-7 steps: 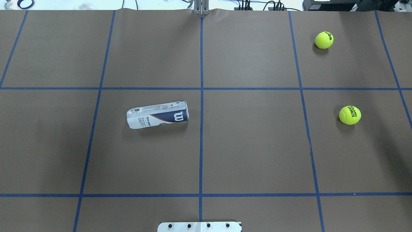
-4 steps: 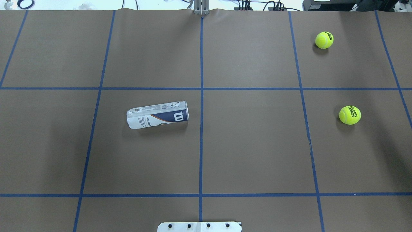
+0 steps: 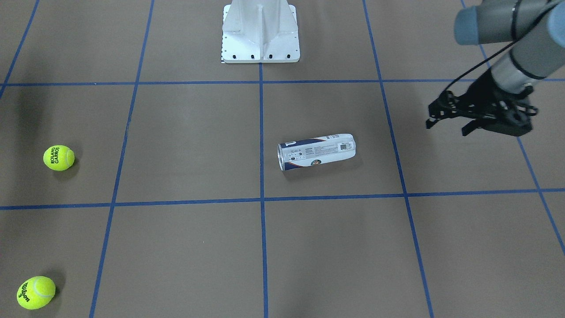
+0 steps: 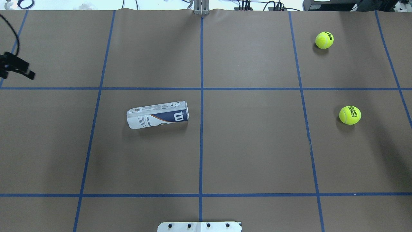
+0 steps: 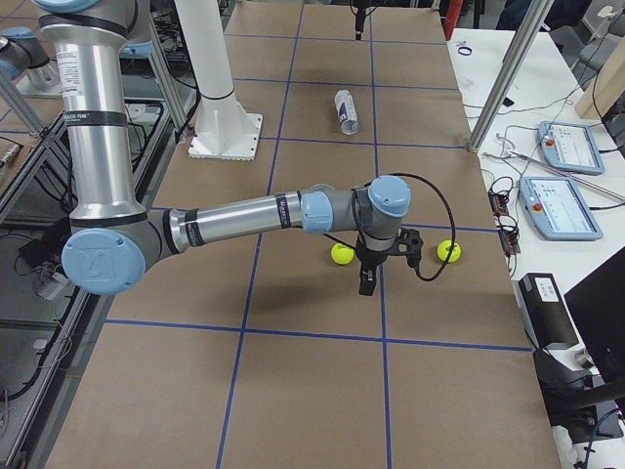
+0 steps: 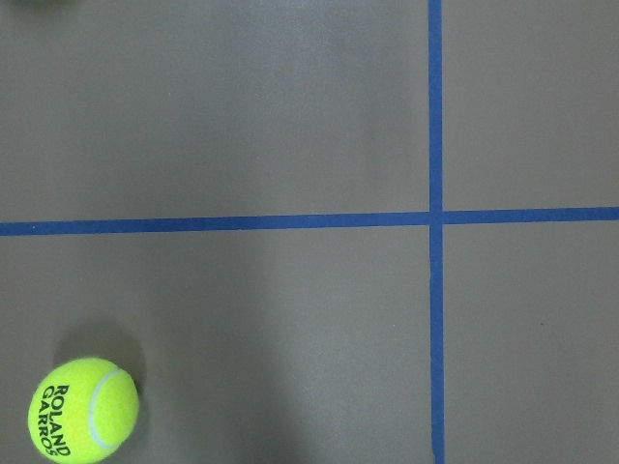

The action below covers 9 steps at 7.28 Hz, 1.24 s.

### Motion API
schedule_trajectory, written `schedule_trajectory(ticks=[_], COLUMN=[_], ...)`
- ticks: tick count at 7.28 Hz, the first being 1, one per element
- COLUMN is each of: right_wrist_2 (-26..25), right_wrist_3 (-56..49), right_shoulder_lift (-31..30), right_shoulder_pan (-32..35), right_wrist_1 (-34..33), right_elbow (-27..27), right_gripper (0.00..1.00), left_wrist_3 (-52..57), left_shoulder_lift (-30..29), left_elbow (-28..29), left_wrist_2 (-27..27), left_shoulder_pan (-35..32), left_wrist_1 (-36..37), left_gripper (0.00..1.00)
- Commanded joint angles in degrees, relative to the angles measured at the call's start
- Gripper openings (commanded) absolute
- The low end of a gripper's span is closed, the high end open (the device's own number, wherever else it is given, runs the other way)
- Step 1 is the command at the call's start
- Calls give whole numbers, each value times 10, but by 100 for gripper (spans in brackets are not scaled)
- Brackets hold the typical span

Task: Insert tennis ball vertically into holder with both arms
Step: 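Reach the left gripper down to the lying clear Wilson can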

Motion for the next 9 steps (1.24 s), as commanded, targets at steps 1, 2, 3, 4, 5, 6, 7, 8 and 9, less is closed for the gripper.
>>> schedule_trajectory(ticks=[1,2,3,4,5,6,7,8,9], right_wrist_2=[0,0,0,2,4,4,4,4,5], right_wrist_3=[-1,0,1,2,3,3,3,4,4], right_shoulder_lift=[0,-1,-1,0,0,0,0,0,0], right_shoulder_pan=[0,0,0,0,0,0,0,0,-1], right_wrist_1=[1,0,0,0,-1,-1,-1,-1,-1], right_elbow=[1,-4,-4,-5,-6,-7,-8,-12,-18], right_gripper=[100,100,100,100,100,100,100,100,100], left_wrist_3=[10,63,99,136,181,207,215,282,350], left_shoulder_lift=[-101,-140,-179,-219,-243,-257,-263,-284,-305], left_elbow=[-2,7,40,70,92,126,149,172,195], left_wrist_2=[127,213,241,242,246,243,243,243,243], left_shoulder_pan=[138,192,204,205,205,205,213,218,217], left_wrist_1=[1,4,1,-1,-16,-50,-58,-47,-4], left_gripper=[99,99,97,98,97,98,98,100,100])
